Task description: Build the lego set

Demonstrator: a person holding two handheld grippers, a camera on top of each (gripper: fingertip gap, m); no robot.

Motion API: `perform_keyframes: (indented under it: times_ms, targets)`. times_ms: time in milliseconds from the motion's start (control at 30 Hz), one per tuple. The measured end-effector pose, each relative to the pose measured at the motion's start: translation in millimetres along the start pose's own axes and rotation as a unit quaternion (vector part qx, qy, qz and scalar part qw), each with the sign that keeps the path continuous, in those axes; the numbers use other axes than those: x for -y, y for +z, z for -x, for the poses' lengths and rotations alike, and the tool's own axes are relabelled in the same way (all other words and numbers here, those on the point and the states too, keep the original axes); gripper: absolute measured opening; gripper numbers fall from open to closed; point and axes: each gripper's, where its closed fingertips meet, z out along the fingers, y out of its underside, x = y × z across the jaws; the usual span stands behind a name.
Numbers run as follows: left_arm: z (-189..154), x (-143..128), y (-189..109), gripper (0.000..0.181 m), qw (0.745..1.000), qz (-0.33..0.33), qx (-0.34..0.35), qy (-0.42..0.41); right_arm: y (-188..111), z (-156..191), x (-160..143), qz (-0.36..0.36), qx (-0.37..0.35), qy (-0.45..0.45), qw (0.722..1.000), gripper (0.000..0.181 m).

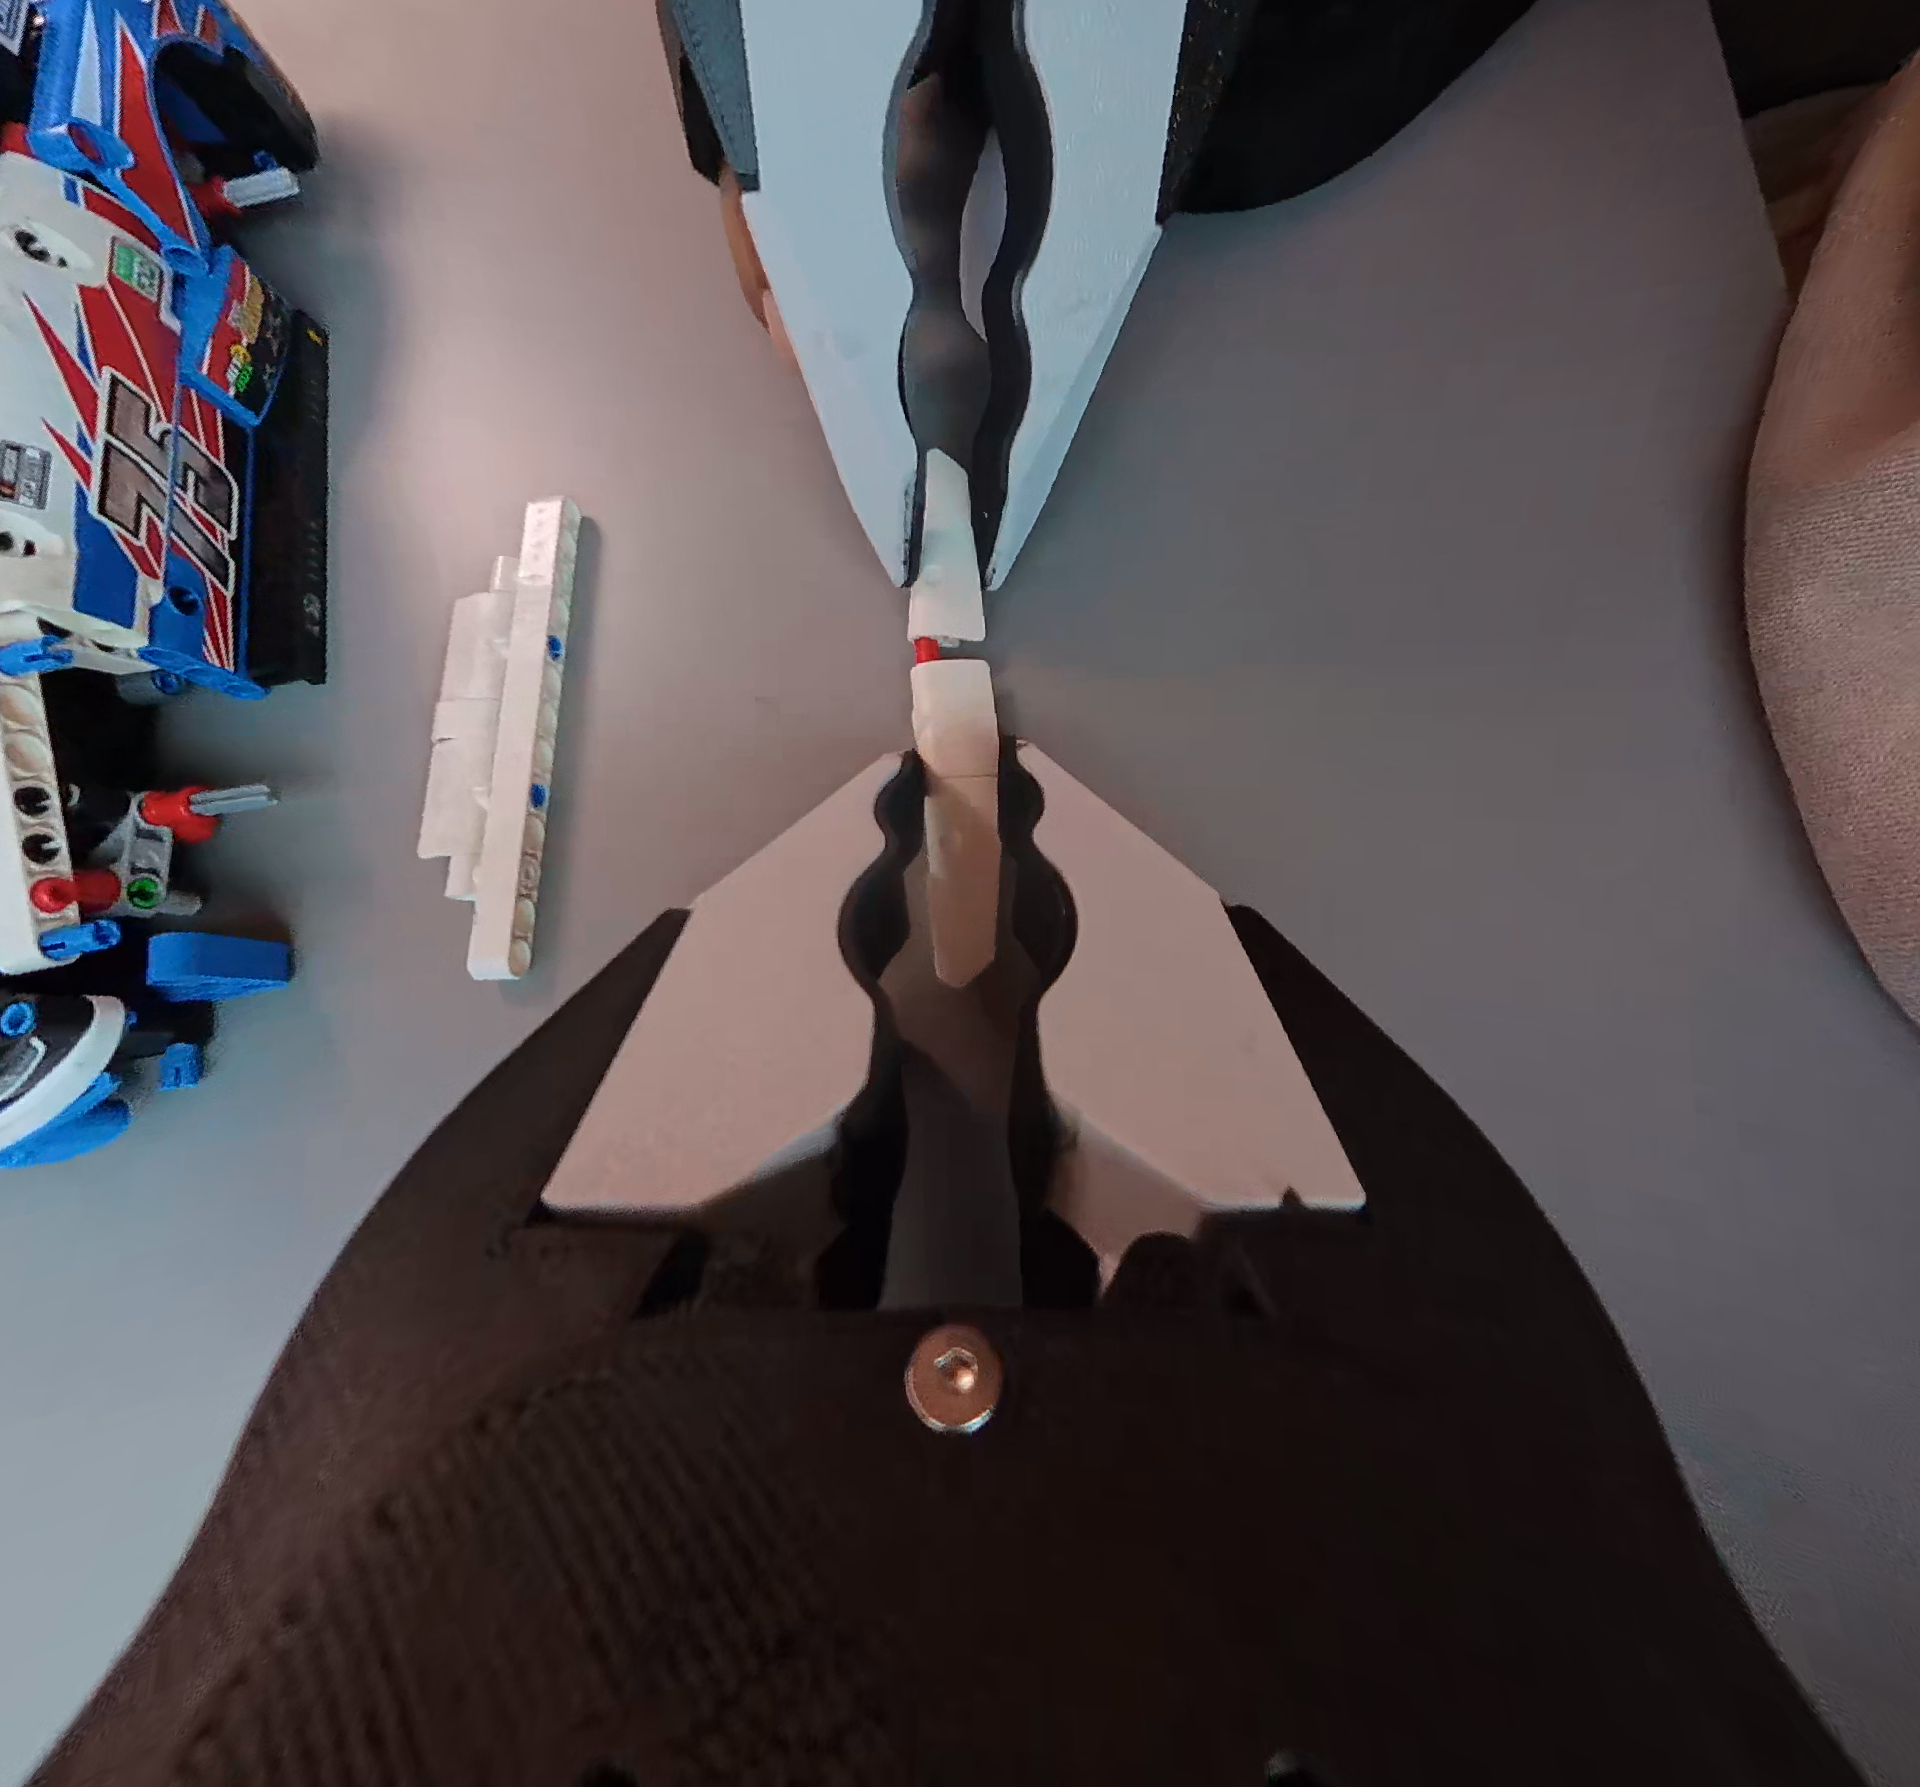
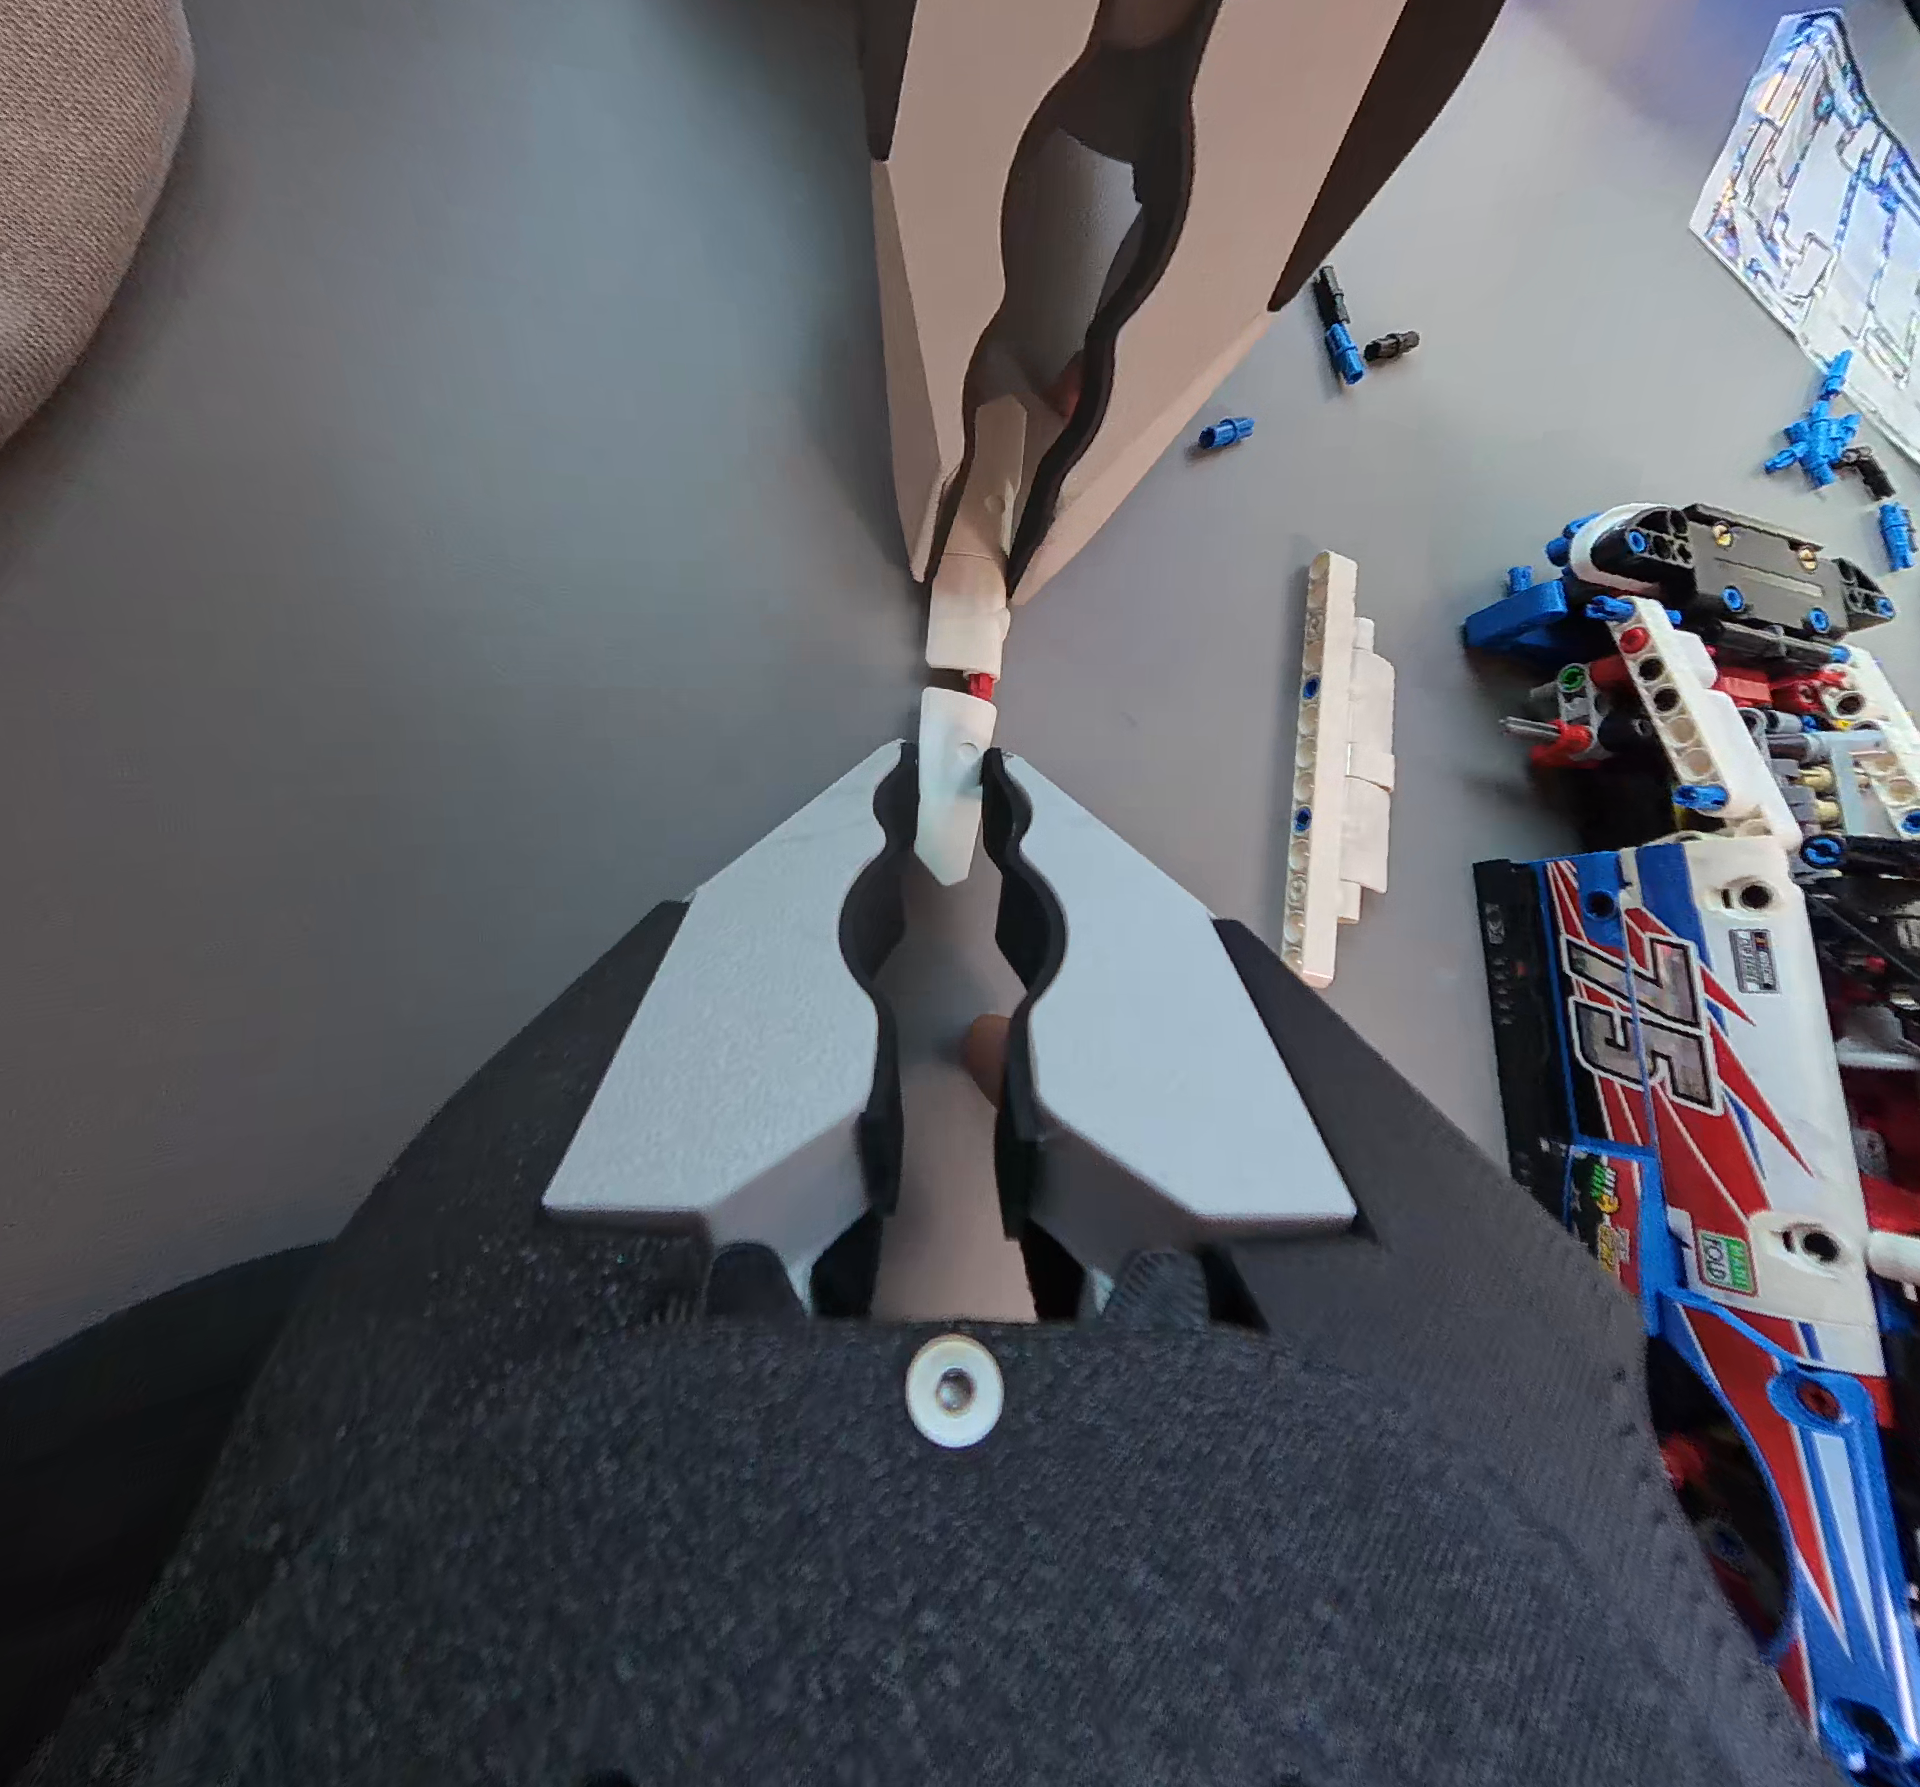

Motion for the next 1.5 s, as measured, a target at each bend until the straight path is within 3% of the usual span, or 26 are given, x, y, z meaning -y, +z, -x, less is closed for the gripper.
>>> perform_keyframes:
  times_ms: [33,800,1500]
  targets:
    - [-1,0,0,0.012,1.000,-0.003,-0.003,0.008,0,1,0,-0.004,0.004,-0.004,1.000,0.009]
    - [-11,3,1,0.012,0.992,-0.035,-0.049,0.111,0,11,6,-0.032,0.037,-0.037,0.998,0.009]
    - [-23,9,5,0.012,0.990,-0.042,-0.054,0.127,2,19,12,-0.036,0.035,-0.036,0.998,0.009]
